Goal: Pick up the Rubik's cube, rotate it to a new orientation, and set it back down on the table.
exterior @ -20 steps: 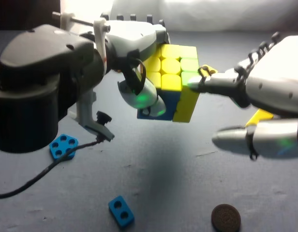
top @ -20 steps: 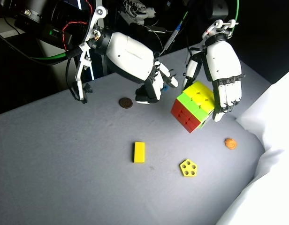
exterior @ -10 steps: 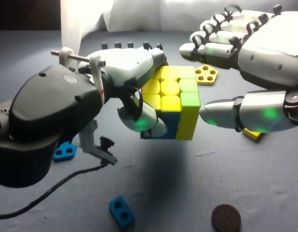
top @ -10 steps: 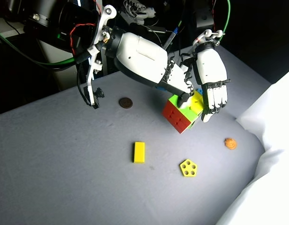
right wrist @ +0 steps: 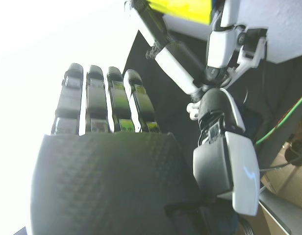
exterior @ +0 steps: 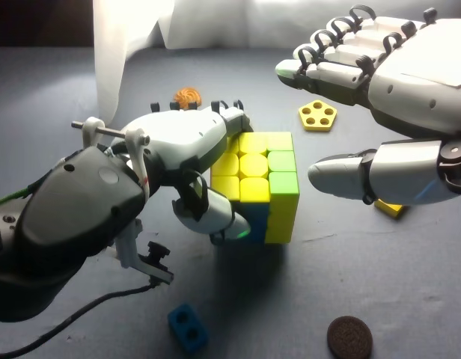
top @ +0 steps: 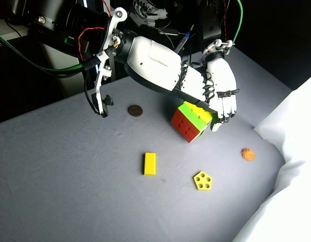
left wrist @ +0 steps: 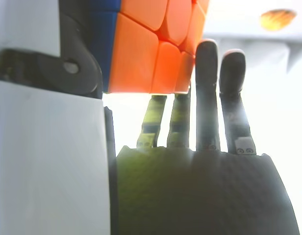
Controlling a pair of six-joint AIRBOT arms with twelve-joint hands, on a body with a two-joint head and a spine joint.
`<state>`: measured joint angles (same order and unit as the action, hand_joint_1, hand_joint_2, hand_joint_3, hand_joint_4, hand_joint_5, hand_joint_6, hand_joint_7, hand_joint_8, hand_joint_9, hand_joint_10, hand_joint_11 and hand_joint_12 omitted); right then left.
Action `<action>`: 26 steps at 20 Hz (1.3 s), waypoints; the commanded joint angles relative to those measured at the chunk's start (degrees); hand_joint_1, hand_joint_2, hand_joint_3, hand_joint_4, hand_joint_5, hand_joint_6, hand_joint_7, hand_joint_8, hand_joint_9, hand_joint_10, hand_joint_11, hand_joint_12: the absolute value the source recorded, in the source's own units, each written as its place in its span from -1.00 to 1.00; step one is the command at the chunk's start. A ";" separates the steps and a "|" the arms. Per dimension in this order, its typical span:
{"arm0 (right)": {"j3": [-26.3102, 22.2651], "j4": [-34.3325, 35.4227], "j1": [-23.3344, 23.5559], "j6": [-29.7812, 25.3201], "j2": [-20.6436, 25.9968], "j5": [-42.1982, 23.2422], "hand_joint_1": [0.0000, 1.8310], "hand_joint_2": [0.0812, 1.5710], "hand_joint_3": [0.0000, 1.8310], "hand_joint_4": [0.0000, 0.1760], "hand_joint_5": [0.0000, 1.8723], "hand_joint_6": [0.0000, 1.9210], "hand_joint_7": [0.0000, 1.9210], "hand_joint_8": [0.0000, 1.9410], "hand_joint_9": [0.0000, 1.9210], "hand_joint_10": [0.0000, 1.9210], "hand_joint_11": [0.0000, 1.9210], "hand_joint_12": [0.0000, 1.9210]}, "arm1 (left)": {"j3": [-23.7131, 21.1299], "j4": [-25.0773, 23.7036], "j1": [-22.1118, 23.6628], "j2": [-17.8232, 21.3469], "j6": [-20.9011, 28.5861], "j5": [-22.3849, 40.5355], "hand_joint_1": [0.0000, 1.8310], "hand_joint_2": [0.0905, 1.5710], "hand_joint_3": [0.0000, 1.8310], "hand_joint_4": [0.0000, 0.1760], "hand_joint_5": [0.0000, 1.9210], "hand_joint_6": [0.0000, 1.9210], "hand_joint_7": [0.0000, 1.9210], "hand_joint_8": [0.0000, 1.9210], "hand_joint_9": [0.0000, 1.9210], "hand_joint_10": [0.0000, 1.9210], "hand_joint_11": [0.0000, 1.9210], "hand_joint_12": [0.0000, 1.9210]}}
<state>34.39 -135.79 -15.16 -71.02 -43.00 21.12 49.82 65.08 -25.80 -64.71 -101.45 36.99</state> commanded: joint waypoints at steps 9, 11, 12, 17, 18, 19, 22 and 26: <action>-0.55 -1.52 1.56 -0.56 -0.24 1.39 -1.00 0.55 -1.00 -1.00 -0.93 -0.99 -0.94 -0.99 -1.00 -1.00 -1.00 -1.00 | 0.84 -9.14 -3.24 -0.55 6.93 6.04 0.16 0.72 -1.00 -1.00 -0.44 0.62 -0.43 0.81 -0.68 0.58 -0.80 0.85; -0.60 -1.52 1.81 -0.59 -0.24 1.40 -1.00 0.56 -1.00 -1.00 -0.94 -0.99 -0.95 -0.99 -1.00 -1.00 -1.00 -1.00 | 0.86 -9.16 -3.42 -0.64 6.93 6.17 0.13 0.75 -1.00 -0.99 -0.51 0.70 -0.43 0.82 -0.69 0.57 -0.81 0.82; -0.59 -1.52 1.81 -0.59 -0.25 1.48 -1.00 0.56 -1.00 -1.00 -0.94 -0.99 -0.95 -1.00 -1.00 -1.00 -1.00 -1.00 | 0.92 -9.12 -3.45 -0.79 6.93 6.20 0.05 0.72 -1.00 -1.00 -0.45 0.70 -0.64 0.52 -0.68 0.51 -0.80 0.77; -0.60 -1.52 1.44 -0.54 -0.33 1.83 -0.98 0.57 -0.99 -1.00 -0.89 -0.98 -0.92 -0.99 -0.97 -0.99 -1.00 -1.00 | 0.92 -9.06 -3.48 -0.96 6.95 6.47 -0.09 0.27 -1.00 -1.00 -0.64 -0.89 -0.56 -0.74 -0.62 -0.36 -0.95 0.32; -0.61 -1.52 1.49 -0.53 -0.34 1.87 -0.98 0.57 -0.99 -1.00 -0.88 -0.97 -0.91 -0.99 -0.96 -0.99 -1.00 -1.00 | 0.91 -9.06 -3.48 -0.96 7.04 6.49 -0.18 0.24 -1.00 -1.00 -0.72 -0.97 -0.61 -0.93 -0.63 -0.65 -0.99 0.19; -0.67 -1.52 1.66 -0.54 -0.36 1.88 -1.00 0.58 -0.99 -1.00 -0.88 -0.97 -0.91 -0.99 -0.97 -0.99 -1.00 -1.00 | 0.86 -9.06 -3.46 -0.96 7.06 6.55 -0.24 0.23 -1.00 -1.00 -0.79 -0.99 -0.66 -0.98 -0.62 -0.84 -1.00 0.07; -0.87 -1.52 1.87 -0.54 -0.36 1.87 -1.00 0.58 -0.99 -1.00 -0.90 -0.98 -0.92 -0.99 -0.98 -0.99 -1.00 -1.00 | 0.78 -9.03 -3.29 -0.96 7.14 6.87 -0.34 0.15 -1.00 -1.00 -0.94 -1.00 -0.82 -1.00 -0.74 -0.99 -1.00 -0.26; -1.06 -1.52 1.93 -0.54 -0.35 1.84 -1.00 0.58 -0.99 -1.00 -0.90 -0.99 -0.92 -0.99 -0.98 -0.99 -1.00 -1.00 | 0.57 -8.81 -3.10 -0.94 7.14 7.17 -0.41 0.09 -1.00 -0.95 -1.00 -1.00 -1.00 -1.00 -0.94 -1.00 -1.00 -0.62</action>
<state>33.65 -135.92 -14.11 -71.18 -43.46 18.24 50.63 58.96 -29.50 -65.60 -94.76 39.90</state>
